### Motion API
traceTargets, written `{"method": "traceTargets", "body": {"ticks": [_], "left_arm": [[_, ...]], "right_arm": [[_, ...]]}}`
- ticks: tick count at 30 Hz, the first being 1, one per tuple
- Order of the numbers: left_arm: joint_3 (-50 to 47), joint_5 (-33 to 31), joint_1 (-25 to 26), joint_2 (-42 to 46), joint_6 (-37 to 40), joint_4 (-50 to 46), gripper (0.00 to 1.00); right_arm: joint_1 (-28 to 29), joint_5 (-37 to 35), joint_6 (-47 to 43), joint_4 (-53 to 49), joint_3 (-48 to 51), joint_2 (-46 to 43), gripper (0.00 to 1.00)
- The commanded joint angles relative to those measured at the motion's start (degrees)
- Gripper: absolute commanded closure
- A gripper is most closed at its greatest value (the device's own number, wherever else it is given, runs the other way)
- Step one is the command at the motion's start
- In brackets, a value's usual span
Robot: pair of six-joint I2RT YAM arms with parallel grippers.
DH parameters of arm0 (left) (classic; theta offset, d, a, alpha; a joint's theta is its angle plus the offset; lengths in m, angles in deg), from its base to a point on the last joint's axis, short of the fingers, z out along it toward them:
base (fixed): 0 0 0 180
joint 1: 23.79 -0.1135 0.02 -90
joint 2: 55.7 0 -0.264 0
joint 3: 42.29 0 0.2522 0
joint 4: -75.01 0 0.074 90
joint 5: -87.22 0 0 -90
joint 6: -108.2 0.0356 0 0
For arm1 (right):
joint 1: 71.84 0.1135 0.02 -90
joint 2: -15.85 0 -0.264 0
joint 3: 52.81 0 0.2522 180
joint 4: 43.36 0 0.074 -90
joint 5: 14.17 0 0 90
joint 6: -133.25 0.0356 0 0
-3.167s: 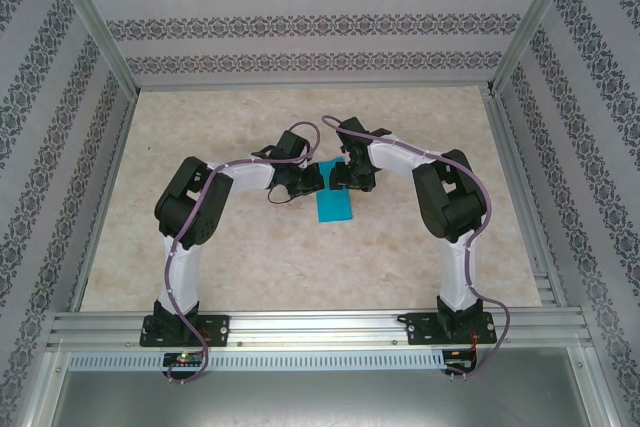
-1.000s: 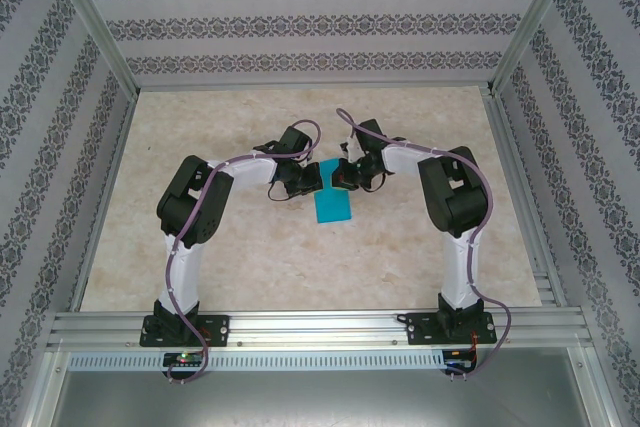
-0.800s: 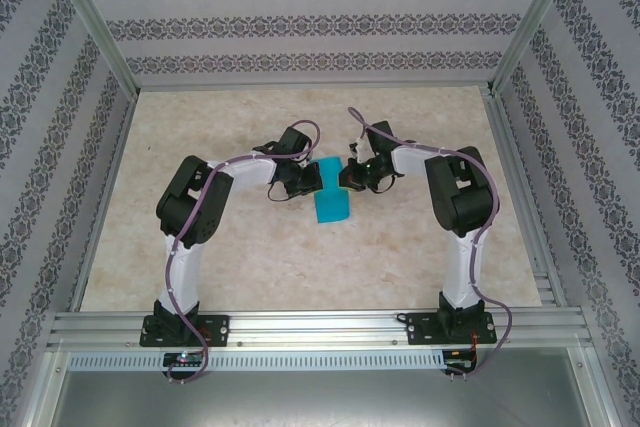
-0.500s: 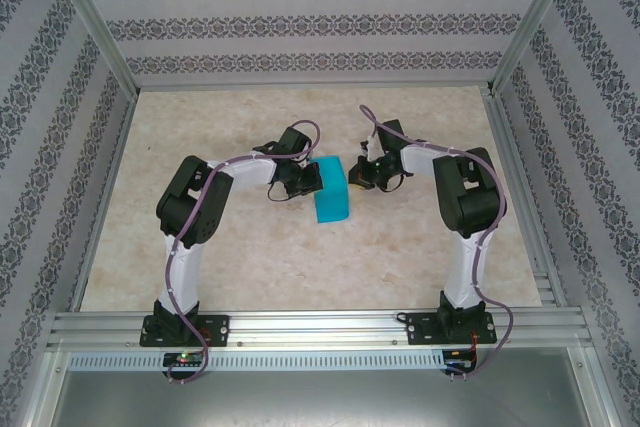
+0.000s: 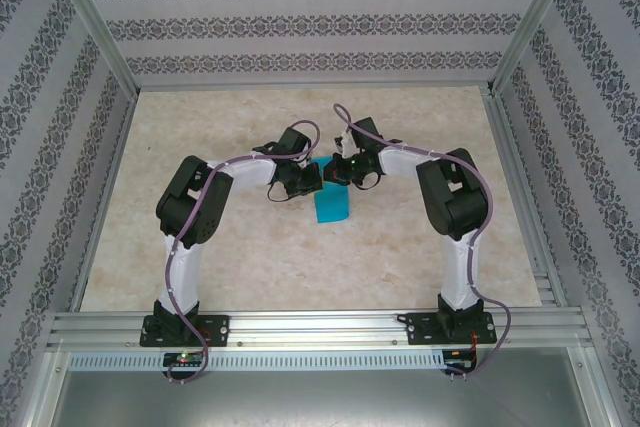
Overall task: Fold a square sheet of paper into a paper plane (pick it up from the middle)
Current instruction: Fold the square sheet of paper in half at the center of the table.
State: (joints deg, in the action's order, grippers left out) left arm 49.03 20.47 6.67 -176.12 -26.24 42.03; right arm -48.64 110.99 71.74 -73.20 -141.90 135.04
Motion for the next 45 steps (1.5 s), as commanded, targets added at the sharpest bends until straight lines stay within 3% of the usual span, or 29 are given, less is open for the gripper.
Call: {"method": "traceTargets", "body": {"ticks": [1,17,25,35,45], "left_arm": [[-5.0,-5.1,0.2,-6.1,0.5,-12.1,1.0],[-5.7,-5.2,0.4,-6.3,0.1,-12.4,1.0],[-5.7,-5.0,0.5,-6.3,0.1,-12.3,1.0],[-5.8,-4.9,0.4,-6.3,0.2,-12.1,1.0],[-6.4,-4.7,0.5,-6.3,0.2,-12.1,1.0]], "right_arm": [[-0.8,-0.8,0.9,1.1,-1.2,2.4,1.0],[-9.0,-8.2,1.7,1.3,0.7,1.8,1.0],[-7.4,-2.9,3.9,7.2,2.7,-6.3,1.0],[-1.4,-2.4,4.7,4.2,-4.5,3.0,1.0],[-5.4,-5.6,3.4,2.1,-6.7,7.7,1.0]]}}
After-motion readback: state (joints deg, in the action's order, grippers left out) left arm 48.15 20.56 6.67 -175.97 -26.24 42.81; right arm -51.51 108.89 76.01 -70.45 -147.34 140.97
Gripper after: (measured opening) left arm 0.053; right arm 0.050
